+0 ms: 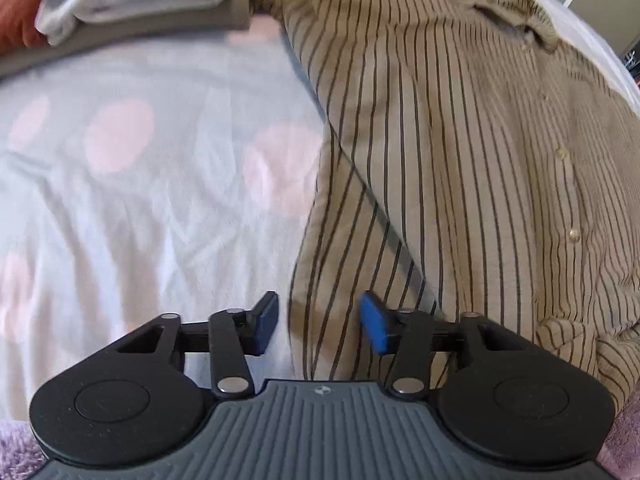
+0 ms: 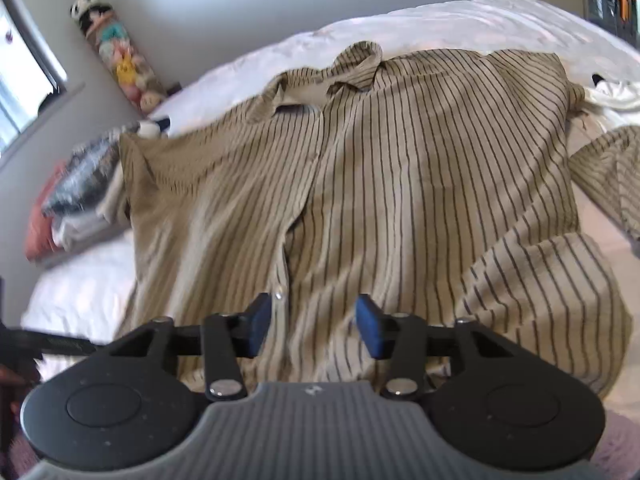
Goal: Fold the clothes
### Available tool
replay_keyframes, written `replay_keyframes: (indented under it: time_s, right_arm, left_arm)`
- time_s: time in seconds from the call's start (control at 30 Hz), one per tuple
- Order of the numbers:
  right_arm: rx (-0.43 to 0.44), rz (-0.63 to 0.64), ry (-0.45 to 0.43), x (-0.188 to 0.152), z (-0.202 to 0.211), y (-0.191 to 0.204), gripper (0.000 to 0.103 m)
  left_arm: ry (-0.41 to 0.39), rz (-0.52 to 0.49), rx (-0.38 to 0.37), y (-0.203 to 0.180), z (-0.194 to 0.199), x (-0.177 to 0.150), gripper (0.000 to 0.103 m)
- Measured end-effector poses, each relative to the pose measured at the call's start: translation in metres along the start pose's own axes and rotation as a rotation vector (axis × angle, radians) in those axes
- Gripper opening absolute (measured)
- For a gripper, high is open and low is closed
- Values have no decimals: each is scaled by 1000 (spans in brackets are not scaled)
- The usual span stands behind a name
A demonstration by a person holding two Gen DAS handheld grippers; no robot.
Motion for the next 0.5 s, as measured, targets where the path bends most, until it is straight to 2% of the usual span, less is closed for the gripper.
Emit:
replay_keyframes:
  time_s: [0.07, 0.13, 0.17, 0.2, 0.4, 0.5]
  right_arm:
    - [-3, -17, -2, -1, -2, -2, 51]
    - [-4, -3, -4, -3, 1, 0, 51]
    - [-1, 5, -8, -4, 2, 1, 51]
    - [5, 11, -15, -4, 4, 1, 51]
    - [28, -31, -45, -2, 8, -6, 51]
    - [32, -46, -45, -2, 7, -7, 51]
  left_arm:
    - [4, -28, 5, -4, -2, 0, 30]
    - [18, -40, -1, -5, -5, -2, 18]
    - [11, -39, -8, -5, -3, -2, 8]
    - [-7, -38, -16, -5, 0, -1, 4]
    - [-132, -23, -59, -1, 31, 1, 0]
    - [-176, -34, -41, 2, 53, -5, 0]
Point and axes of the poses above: each gripper's, at about its wrist camera, not at the fingertips, and z roughly against the way its jaws point, y to its left, x to its top, the point moved 6 cm from there along -z, roughly the way its jaws point, and after that the axes turned 4 degrees about -y, right-handed, at the moved point
